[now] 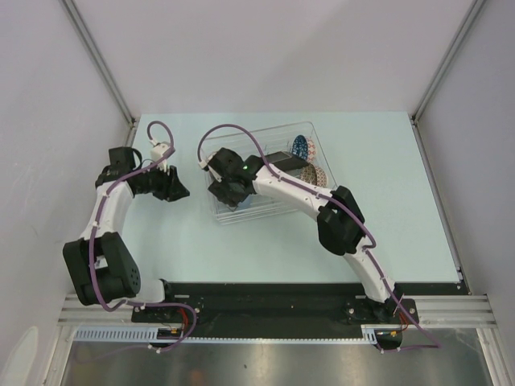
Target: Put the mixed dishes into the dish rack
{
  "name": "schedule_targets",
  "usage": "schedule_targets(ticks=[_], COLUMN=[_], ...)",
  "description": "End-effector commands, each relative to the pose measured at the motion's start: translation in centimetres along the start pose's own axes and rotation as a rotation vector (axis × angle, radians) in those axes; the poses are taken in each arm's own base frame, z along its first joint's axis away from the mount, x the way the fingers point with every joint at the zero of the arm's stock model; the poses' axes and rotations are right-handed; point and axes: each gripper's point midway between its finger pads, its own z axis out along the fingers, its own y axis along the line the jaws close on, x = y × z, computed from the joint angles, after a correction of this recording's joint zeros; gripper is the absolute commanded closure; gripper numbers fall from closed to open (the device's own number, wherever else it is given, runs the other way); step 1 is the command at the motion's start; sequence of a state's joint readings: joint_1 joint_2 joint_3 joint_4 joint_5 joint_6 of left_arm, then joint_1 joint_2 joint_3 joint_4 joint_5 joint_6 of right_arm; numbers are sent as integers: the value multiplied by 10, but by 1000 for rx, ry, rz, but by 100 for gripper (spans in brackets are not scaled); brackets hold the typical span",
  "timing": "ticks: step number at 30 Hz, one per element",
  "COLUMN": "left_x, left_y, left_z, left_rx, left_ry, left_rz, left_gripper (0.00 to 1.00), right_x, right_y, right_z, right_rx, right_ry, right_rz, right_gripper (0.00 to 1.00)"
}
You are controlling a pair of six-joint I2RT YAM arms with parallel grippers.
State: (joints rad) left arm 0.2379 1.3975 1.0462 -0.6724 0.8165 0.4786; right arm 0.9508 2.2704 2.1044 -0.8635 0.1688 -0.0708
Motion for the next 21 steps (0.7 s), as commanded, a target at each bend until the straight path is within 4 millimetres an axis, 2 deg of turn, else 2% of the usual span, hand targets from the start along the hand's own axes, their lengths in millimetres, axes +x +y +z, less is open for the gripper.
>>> schedule_targets(ticks=[1, 5, 14, 21], left_x=[-11, -11, -13, -8], left_y=[0, 0, -2, -2], left_z=[0, 1, 1, 3], left_rx=[20, 27, 35, 44], left_ry=[-39, -42, -45, -42], left_rz=[21, 13, 12, 2], left_gripper=[51, 51, 51, 51], right_x=[-19, -26, -32, -62], right_y=[-2, -6, -4, -18], right_z=[-11, -17, -23, -68], right_rx=[-8, 2, 15, 97], right_ry=[-56, -78, -100, -212], right_rz=[24, 26, 20, 10], right_gripper=[46, 1, 0, 0])
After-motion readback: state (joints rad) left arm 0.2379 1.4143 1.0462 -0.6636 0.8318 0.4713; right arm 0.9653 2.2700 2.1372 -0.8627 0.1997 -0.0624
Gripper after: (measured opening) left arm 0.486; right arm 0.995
